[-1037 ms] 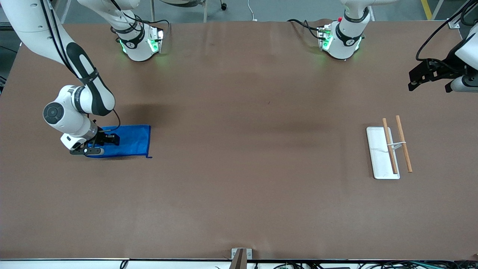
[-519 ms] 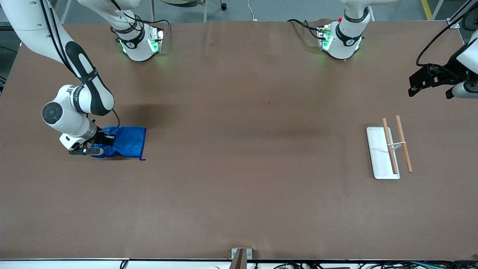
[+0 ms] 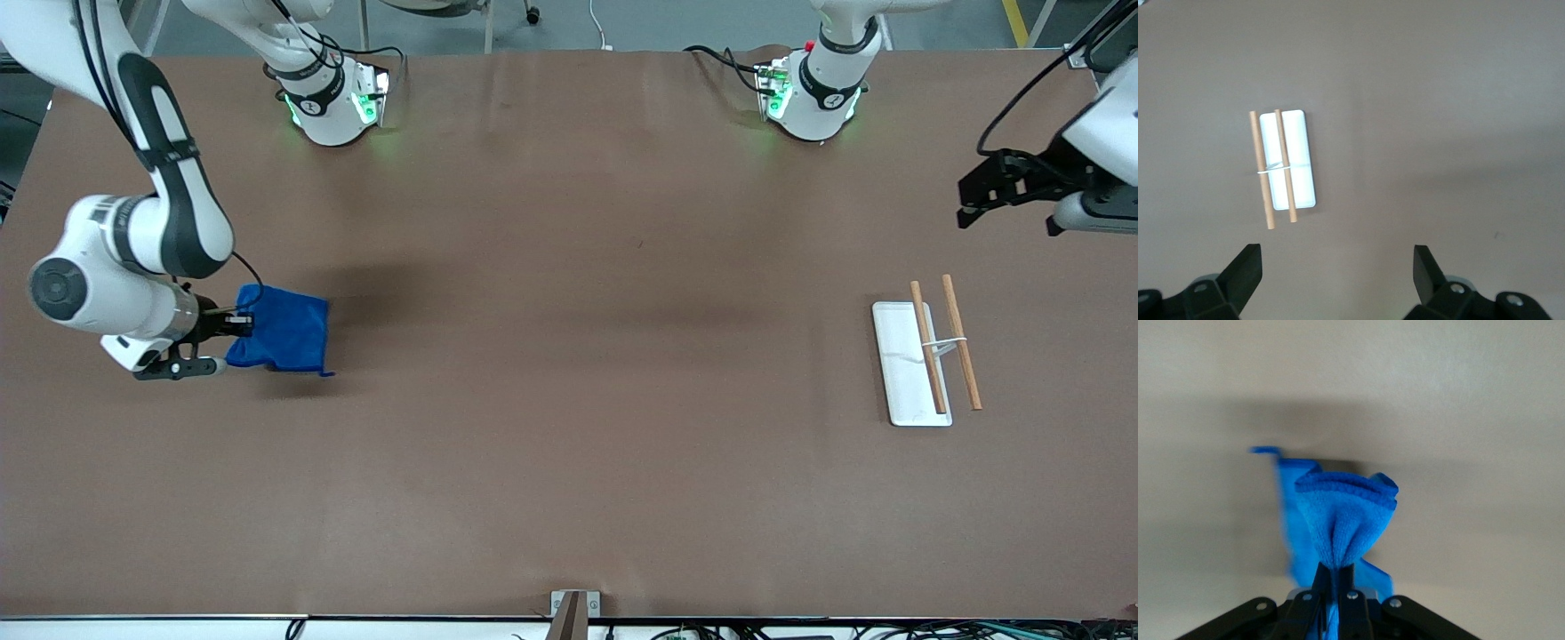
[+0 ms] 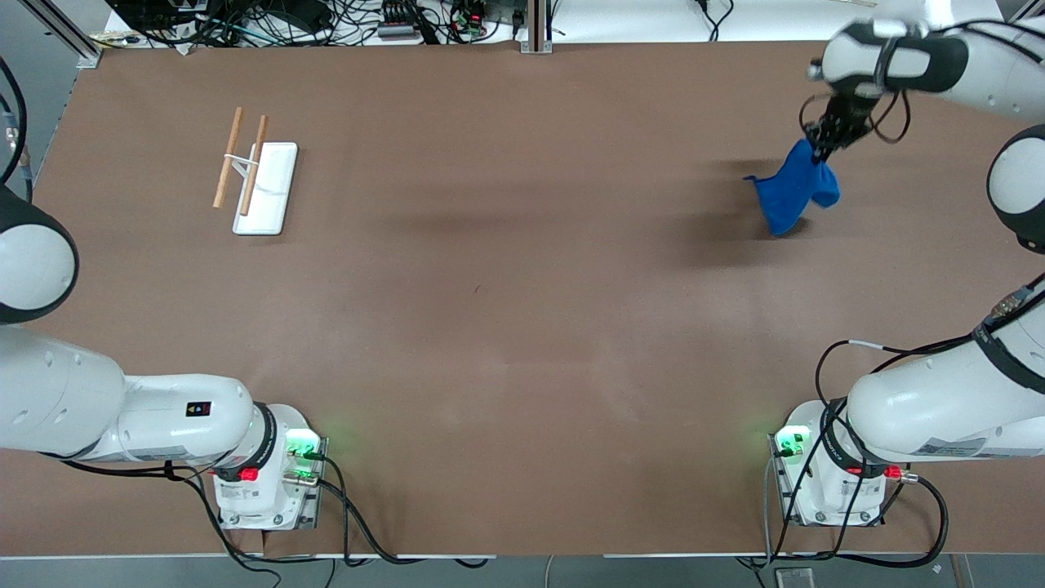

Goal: Right arm passes towel to left arm to hang
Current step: 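Lift the towel with the right gripper while the left gripper approaches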

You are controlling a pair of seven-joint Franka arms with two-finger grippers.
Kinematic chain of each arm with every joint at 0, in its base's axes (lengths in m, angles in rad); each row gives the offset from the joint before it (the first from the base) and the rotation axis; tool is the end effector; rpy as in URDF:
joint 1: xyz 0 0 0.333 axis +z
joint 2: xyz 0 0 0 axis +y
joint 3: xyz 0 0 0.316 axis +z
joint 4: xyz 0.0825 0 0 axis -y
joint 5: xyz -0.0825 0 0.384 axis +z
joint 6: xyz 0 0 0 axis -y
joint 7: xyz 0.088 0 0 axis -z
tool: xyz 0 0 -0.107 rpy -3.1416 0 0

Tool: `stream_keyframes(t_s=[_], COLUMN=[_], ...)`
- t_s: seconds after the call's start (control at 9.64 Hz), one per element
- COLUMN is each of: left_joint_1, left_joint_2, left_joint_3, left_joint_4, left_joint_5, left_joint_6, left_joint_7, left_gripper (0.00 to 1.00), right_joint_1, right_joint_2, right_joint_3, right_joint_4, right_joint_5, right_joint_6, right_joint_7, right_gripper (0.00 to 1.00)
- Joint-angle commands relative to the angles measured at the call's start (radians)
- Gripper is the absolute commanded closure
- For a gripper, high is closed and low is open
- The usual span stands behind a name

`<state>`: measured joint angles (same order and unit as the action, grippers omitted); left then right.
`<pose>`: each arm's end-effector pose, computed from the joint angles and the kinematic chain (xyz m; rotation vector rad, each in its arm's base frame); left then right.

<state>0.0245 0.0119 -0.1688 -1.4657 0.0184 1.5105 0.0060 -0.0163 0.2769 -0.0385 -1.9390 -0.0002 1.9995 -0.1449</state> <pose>0.5470 -0.0767 0.6619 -3.1185 0.2325 -0.0533 0.5843 -0.0313 0.3262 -3.1094 -0.1408 0.3378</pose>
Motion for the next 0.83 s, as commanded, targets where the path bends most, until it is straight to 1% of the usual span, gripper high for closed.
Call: stream_keyframes(t_s=[0.0, 0.1, 0.21, 0.31, 0.41, 0.52, 0.62, 0.73], left_joint_1=[-0.008, -0.008, -0.012, -0.027, -0.034, -0.026, -0.025, -0.020], left_joint_2=[0.019, 0.020, 0.026, 0.029, 0.054, 0.080, 0.095, 0.106], left_joint_3=[-0.020, -0.023, -0.024, -0.035, -0.040, -0.038, -0.038, -0.038], left_joint_4=[-0.002, -0.002, -0.002, -0.019, -0.050, -0.068, -0.108, -0.161], left_joint_5=[-0.003, -0.006, -0.018, -0.032, -0.113, -0.294, -0.436, -0.557], left_joint_6=[-0.009, -0.007, -0.009, -0.009, -0.006, 0.025, 0.084, 0.146], left_joint_7=[-0.003, 0.003, 0.008, 0.017, 0.022, 0.055, 0.130, 0.191], left_gripper=[0.00, 0.00, 0.00, 0.00, 0.00, 0.00, 0.00, 0.00], right_joint_1=[0.094, 0.126, 0.133, 0.150, 0.171, 0.183, 0.200, 0.211], right_joint_2=[0.004, 0.004, 0.004, 0.004, 0.004, 0.005, 0.002, 0.002], right_joint_3=[0.003, 0.014, 0.022, 0.031, 0.044, 0.051, 0.069, 0.083], right_joint_4=[0.109, 0.115, 0.115, 0.126, 0.153, 0.164, 0.166, 0.166], right_joint_5=[0.016, 0.063, 0.241, 0.390, 0.486, 0.614, 0.740, 0.828], right_joint_6=[-0.128, -0.131, -0.124, -0.116, -0.114, -0.113, -0.104, -0.088], right_joint_7=[0.091, 0.099, 0.091, 0.085, 0.088, 0.085, 0.085, 0.085], right_gripper=[1.00, 1.00, 1.00, 1.00, 1.00, 1.00, 1.00, 1.00])
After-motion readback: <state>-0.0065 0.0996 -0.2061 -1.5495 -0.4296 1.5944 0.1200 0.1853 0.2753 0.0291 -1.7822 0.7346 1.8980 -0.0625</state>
